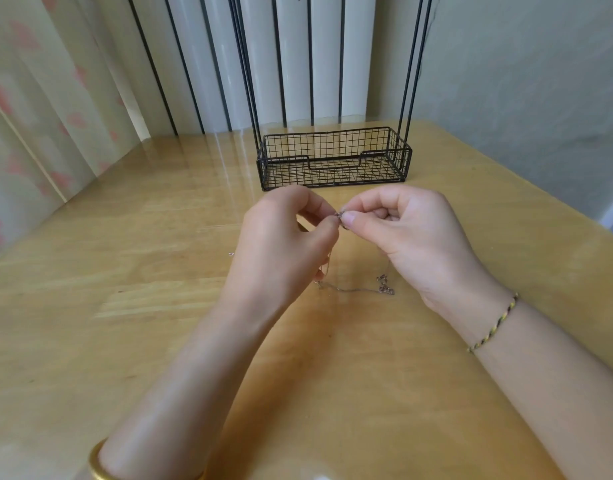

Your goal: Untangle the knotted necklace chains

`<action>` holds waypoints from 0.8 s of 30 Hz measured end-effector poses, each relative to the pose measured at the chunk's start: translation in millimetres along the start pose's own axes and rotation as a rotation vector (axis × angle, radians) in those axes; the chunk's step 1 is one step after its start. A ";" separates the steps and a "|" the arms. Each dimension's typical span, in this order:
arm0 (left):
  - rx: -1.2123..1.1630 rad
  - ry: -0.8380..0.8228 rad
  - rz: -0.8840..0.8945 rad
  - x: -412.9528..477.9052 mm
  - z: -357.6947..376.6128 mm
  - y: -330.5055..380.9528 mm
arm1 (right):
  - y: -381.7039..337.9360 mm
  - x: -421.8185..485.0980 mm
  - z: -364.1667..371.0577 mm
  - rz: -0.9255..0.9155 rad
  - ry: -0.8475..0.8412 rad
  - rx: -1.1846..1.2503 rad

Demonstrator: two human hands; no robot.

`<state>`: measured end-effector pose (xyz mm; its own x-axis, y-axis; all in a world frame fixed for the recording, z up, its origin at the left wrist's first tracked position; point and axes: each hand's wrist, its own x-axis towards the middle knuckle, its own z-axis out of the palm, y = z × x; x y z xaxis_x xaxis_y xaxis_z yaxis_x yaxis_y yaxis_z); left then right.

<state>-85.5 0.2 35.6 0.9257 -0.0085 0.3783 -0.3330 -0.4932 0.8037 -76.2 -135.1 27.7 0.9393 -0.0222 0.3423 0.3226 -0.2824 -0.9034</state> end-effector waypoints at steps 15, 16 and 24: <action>-0.005 0.043 0.022 1.8 2.7 -3.9 | -1.4 -2.1 5.5 -0.004 -0.136 -0.121; -0.019 0.037 0.018 1.3 3.2 -3.1 | -1.7 -2.0 5.6 -0.001 -0.149 -0.124; -0.433 -0.093 -0.293 4.1 2.0 -2.0 | 0.6 -1.8 8.3 -0.170 -0.104 -0.308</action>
<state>-80.7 -0.6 34.5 0.9965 -0.0112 0.0832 -0.0839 -0.0826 0.9931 -76.7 -127.3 24.4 0.8871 0.1432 0.4387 0.4399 -0.5499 -0.7100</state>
